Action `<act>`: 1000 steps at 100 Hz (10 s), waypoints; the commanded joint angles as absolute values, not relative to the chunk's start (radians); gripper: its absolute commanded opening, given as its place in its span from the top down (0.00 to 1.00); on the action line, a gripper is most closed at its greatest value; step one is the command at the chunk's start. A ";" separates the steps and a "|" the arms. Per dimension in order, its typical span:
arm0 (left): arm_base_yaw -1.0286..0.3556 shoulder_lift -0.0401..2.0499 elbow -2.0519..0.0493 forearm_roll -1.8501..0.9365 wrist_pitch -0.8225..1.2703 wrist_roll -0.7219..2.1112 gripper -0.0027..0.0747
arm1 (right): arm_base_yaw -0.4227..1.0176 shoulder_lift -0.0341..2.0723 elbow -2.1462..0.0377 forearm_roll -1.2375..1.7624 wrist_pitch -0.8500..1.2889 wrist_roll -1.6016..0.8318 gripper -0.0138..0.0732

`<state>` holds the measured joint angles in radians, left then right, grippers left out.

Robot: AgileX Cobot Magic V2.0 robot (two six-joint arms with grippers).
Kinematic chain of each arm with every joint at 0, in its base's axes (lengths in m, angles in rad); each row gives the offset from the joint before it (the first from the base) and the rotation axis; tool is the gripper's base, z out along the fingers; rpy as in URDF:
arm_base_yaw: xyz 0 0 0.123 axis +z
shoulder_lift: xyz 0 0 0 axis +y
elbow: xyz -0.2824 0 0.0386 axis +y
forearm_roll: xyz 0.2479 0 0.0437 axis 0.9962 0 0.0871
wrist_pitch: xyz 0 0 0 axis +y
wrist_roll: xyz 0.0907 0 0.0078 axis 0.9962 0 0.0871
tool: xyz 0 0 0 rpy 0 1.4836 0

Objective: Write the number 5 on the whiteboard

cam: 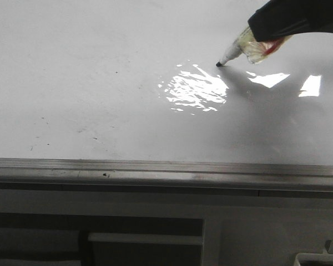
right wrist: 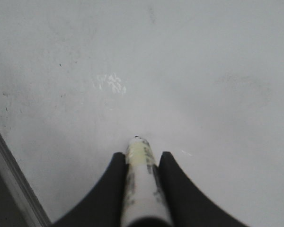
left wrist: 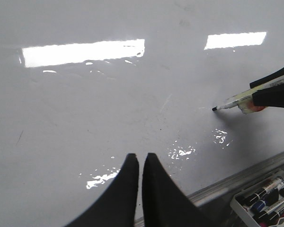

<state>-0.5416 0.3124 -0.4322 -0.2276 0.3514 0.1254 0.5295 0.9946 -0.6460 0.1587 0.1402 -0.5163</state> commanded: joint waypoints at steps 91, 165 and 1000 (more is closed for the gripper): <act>-0.538 0.319 -0.458 -0.242 0.274 0.117 0.99 | 0.397 0.938 -0.628 0.181 0.296 -0.508 0.89; -0.538 0.321 -0.458 -0.251 0.239 0.117 0.99 | 0.557 0.934 -0.597 0.290 0.299 -0.508 0.89; -0.858 0.218 -0.272 -0.623 -0.016 0.675 0.99 | 0.482 0.093 -0.410 0.241 0.340 -0.640 0.89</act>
<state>-0.8565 0.2122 -0.2461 -0.6215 0.0412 0.6734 0.4892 0.0828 -0.3894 0.2388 0.4160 -0.6460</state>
